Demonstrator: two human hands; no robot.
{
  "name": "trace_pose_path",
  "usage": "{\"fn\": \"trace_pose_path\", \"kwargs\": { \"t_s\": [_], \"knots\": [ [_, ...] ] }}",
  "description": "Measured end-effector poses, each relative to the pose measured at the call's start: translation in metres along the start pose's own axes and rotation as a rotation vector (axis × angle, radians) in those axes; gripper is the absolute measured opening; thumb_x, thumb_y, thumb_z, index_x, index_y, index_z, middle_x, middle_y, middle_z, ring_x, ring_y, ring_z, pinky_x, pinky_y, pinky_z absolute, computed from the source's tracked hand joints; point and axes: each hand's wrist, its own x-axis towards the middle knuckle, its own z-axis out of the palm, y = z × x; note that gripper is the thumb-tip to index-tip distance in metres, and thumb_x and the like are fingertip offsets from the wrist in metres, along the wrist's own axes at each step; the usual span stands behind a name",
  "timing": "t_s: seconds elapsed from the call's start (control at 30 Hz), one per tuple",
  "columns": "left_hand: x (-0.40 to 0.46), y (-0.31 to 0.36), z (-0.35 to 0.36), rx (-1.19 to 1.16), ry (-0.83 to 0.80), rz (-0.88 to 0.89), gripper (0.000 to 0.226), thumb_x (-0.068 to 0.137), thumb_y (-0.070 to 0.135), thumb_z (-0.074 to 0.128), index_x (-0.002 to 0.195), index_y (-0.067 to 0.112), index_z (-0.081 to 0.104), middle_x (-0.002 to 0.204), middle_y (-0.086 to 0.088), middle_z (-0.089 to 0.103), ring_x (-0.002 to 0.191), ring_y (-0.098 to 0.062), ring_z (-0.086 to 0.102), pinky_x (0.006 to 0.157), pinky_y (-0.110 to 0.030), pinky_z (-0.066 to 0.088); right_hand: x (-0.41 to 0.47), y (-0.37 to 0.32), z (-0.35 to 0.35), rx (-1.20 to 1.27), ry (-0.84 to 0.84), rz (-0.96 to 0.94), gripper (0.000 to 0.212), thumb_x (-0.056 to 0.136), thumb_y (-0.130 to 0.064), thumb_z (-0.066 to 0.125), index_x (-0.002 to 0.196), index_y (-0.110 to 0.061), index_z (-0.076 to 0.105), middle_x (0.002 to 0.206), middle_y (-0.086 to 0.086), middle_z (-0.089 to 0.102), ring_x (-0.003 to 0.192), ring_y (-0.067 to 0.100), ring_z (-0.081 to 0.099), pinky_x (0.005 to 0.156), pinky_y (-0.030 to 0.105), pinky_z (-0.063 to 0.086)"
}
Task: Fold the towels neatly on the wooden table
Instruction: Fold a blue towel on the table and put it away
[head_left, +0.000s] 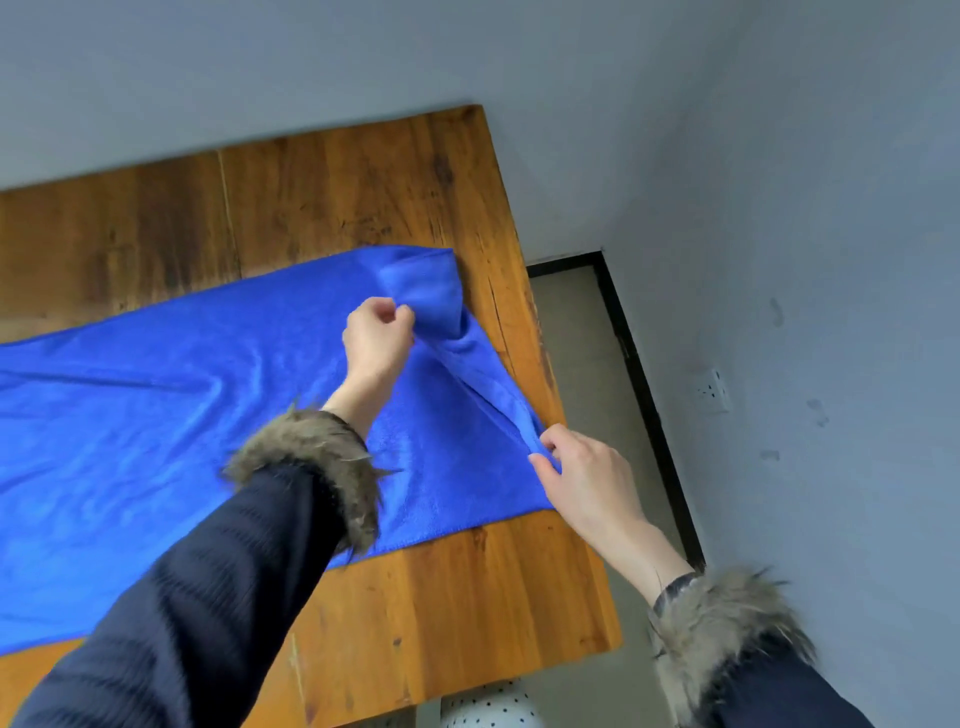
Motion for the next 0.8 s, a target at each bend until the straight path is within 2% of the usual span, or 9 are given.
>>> {"fn": "trace_pose_path", "kwargs": {
  "t_s": [0.03,0.1,0.2,0.3,0.43,0.53,0.6,0.73,0.8],
  "knots": [
    [0.002,-0.001,-0.010,-0.212,0.008,-0.088,0.033,0.085,0.007,0.047,0.057,0.020,0.034,0.059,0.001,0.035,0.062,-0.017,0.041,0.058,-0.028,0.043,-0.002,-0.011,0.000,0.058,-0.026,-0.026,0.017,0.092,-0.028,0.053,0.099,-0.014,0.058,0.092,0.003,0.065,0.084,0.024,0.057,0.068,0.032,0.039],
    [0.005,-0.008,-0.034,-0.390,0.040,-0.168,0.029,0.088,0.005,0.046,0.063,0.020,0.041,0.067,-0.001,0.038,0.064,-0.015,0.040,0.054,-0.021,0.048,-0.005,-0.032,0.005,0.167,-0.158,-0.128,0.019,0.091,-0.026,0.055,0.104,-0.014,0.062,0.093,0.002,0.067,0.089,0.022,0.059,0.075,0.030,0.041],
    [0.006,-0.027,-0.064,-0.338,-0.004,-0.233,0.011,0.091,0.009,0.049,0.086,0.016,0.056,0.087,-0.005,0.052,0.073,-0.017,0.050,0.061,-0.021,0.049,-0.002,-0.055,0.021,0.262,-0.473,-0.182,0.027,0.092,-0.026,0.055,0.117,-0.018,0.061,0.092,-0.005,0.066,0.084,0.010,0.055,0.085,0.027,0.046],
    [-0.007,-0.059,-0.075,-0.170,-0.075,-0.366,0.029,0.091,0.012,0.053,0.119,0.008,0.053,0.098,-0.008,0.058,0.069,-0.015,0.056,0.062,-0.024,0.047,0.021,-0.063,0.034,0.257,-0.427,-0.191,0.025,0.092,-0.021,0.054,0.114,-0.013,0.065,0.097,0.003,0.070,0.083,0.012,0.058,0.088,0.025,0.045],
    [-0.062,-0.099,-0.065,-0.021,-0.187,-0.464,0.017,0.088,0.012,0.055,0.099,0.002,0.063,0.071,-0.005,0.061,0.053,-0.015,0.053,0.053,-0.024,0.047,0.069,-0.071,0.032,0.222,-0.176,-0.211,0.021,0.092,-0.010,0.051,0.105,-0.006,0.067,0.102,0.011,0.070,0.099,0.028,0.063,0.090,0.034,0.045],
    [-0.100,-0.107,-0.053,0.051,-0.293,-0.489,0.015,0.088,0.019,0.058,0.074,0.014,0.062,0.069,-0.004,0.063,0.049,-0.011,0.055,0.056,-0.025,0.051,0.108,-0.087,0.024,0.018,-0.125,-0.320,0.026,0.093,-0.011,0.048,0.115,-0.006,0.061,0.114,0.012,0.063,0.109,0.028,0.055,0.092,0.033,0.038],
    [-0.111,-0.108,-0.046,0.118,-0.308,-0.451,0.018,0.087,0.022,0.059,0.071,0.017,0.061,0.067,-0.003,0.064,0.042,-0.006,0.055,0.054,-0.021,0.051,0.129,-0.101,0.023,-0.115,-0.140,-0.409,0.033,0.094,-0.014,0.047,0.126,-0.008,0.054,0.125,0.012,0.057,0.117,0.029,0.049,0.095,0.036,0.036],
    [-0.123,-0.110,-0.033,0.196,-0.387,-0.430,0.022,0.084,0.024,0.062,0.064,0.021,0.054,0.074,-0.006,0.067,0.063,-0.018,0.064,0.072,-0.028,0.054,0.157,-0.126,0.038,-0.318,-0.212,-0.540,0.043,0.095,-0.018,0.045,0.137,-0.010,0.040,0.140,0.007,0.042,0.128,0.028,0.037,0.100,0.045,0.036],
    [-0.126,-0.112,-0.026,0.239,-0.412,-0.440,0.025,0.082,0.028,0.063,0.064,0.021,0.048,0.075,-0.006,0.066,0.076,-0.024,0.066,0.073,-0.032,0.053,0.170,-0.139,0.045,-0.377,-0.159,-0.586,0.047,0.095,-0.018,0.045,0.140,-0.009,0.035,0.144,0.009,0.036,0.129,0.031,0.035,0.098,0.048,0.037]
  ]
}}
